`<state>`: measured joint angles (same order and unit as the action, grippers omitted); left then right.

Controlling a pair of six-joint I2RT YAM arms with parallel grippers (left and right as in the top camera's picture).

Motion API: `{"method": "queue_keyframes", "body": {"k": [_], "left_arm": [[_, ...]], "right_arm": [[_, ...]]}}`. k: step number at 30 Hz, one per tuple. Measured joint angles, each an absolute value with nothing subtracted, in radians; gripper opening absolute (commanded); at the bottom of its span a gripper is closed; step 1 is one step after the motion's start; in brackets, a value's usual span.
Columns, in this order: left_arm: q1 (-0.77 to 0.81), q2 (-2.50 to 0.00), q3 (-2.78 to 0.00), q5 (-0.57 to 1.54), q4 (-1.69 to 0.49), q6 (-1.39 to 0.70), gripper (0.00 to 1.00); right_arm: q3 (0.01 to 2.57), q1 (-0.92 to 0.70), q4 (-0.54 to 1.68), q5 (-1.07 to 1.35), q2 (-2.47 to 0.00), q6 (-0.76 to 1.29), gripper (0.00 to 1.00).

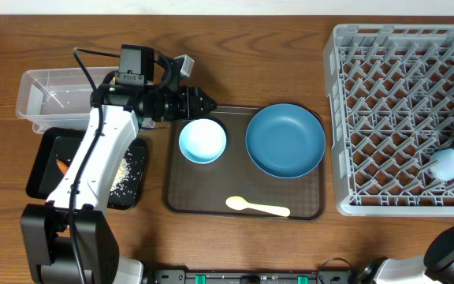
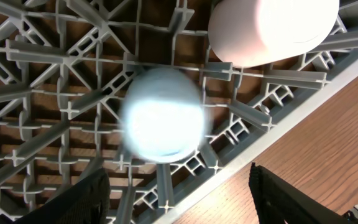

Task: Sort waste into correct bins and load items into the dishwasher rack
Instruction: 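Reach the right gripper to the teal plate rim and grasp it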

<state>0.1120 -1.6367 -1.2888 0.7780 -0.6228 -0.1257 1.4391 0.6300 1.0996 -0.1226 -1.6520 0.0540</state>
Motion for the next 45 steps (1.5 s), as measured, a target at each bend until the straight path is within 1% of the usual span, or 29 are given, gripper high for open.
{"method": "queue_keyframes", "body": {"k": [2,4,7,12,15,16,19,22,24,26,30,36,40,45], "left_arm": [[0.112,-1.637,-1.289,0.778,-0.625,-0.126,0.49],[0.112,-1.637,-1.289,0.778,-0.625,-0.126,0.49],[0.112,-1.637,-1.289,0.777,-0.625,-0.126,0.49],[0.112,-1.637,-1.289,0.722,-0.669,-0.122,0.49],[0.112,-1.637,-1.289,0.673,-0.705,-0.112,0.5],[0.112,-1.637,-1.289,0.656,-0.716,-0.109,0.5],[0.112,-1.637,-1.289,0.593,-0.755,-0.103,0.5],[0.112,-1.637,-1.289,0.526,-0.794,-0.103,0.5],[0.112,-1.637,-1.289,0.488,-0.815,-0.1,0.5],[0.112,-1.637,-1.289,0.445,-0.836,-0.1,0.5],[0.112,-1.637,-1.289,0.393,-0.855,-0.1,0.5],[0.112,-1.637,-1.289,0.366,-0.857,-0.1,0.5],[0.112,-1.637,-1.289,0.36,-0.857,-0.1,0.5],[0.112,-1.637,-1.289,0.359,-0.857,-0.1,0.5]], "right_arm": [[1.439,0.63,1.091,-0.102,-1.652,0.057,0.81],[1.439,0.63,1.07,-0.059,-1.652,0.061,0.83],[1.439,0.631,1.024,0.104,-1.652,0.048,0.78],[1.439,0.605,0.963,0.42,-1.652,-0.026,0.77],[1.439,0.529,0.93,0.516,-1.652,-0.054,0.77],[1.439,0.489,0.919,0.534,-1.652,-0.062,0.75],[1.439,0.353,0.881,0.562,-1.652,-0.075,0.74],[1.439,0.197,0.816,0.532,-1.652,-0.084,0.75],[1.439,0.096,0.764,0.463,-1.652,-0.088,0.8],[1.439,-0.007,0.713,0.355,-1.652,-0.091,0.84],[1.439,-0.181,0.644,0.131,-1.659,-0.102,0.85],[1.439,-0.29,0.638,-0.015,-1.747,-0.11,0.82],[1.439,-0.311,0.665,-0.098,-1.847,-0.07,0.82],[1.439,-0.312,0.705,-0.132,-1.917,-0.03,0.82]]}}
